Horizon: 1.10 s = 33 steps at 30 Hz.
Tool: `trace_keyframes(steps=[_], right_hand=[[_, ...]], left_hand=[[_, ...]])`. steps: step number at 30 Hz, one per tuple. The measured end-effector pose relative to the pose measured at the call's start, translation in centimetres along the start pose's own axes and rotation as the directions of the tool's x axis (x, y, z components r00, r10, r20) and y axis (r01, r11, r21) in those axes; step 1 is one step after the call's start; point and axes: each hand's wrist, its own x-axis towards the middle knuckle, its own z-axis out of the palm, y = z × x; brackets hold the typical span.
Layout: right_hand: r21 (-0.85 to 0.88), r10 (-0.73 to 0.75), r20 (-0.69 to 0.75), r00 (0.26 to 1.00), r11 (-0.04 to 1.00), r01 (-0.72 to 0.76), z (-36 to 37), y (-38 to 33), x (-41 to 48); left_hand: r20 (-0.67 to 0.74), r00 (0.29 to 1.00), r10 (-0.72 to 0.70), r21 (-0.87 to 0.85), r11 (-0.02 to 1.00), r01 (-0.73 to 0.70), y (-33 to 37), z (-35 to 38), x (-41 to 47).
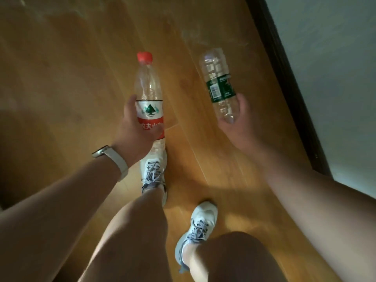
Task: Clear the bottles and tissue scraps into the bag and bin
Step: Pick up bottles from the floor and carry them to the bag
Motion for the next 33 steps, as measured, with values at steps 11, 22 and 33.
trace_keyframes(steps=[11, 22, 33], right_hand=[[0.176, -0.172, 0.103, 0.98, 0.973, 0.153, -11.4, -17.1, -17.0], [0.062, -0.297, -0.038, 0.954, 0.952, 0.299, -26.6, -28.8, -30.3], [0.063, -0.163, -0.343, 0.925, 0.978, 0.196, -35.1, -33.7, -37.4]], left_hand=[[-0.158, 0.986, 0.043, 0.025, 0.999, -0.04, 17.2, -10.7, -18.2], [-0.099, 0.955, 0.279, -0.01, 0.96, -0.281, 33.6, -19.0, -29.2], [0.183, 0.832, 0.523, -0.029, 0.849, -0.527, 46.5, -21.9, -30.4]])
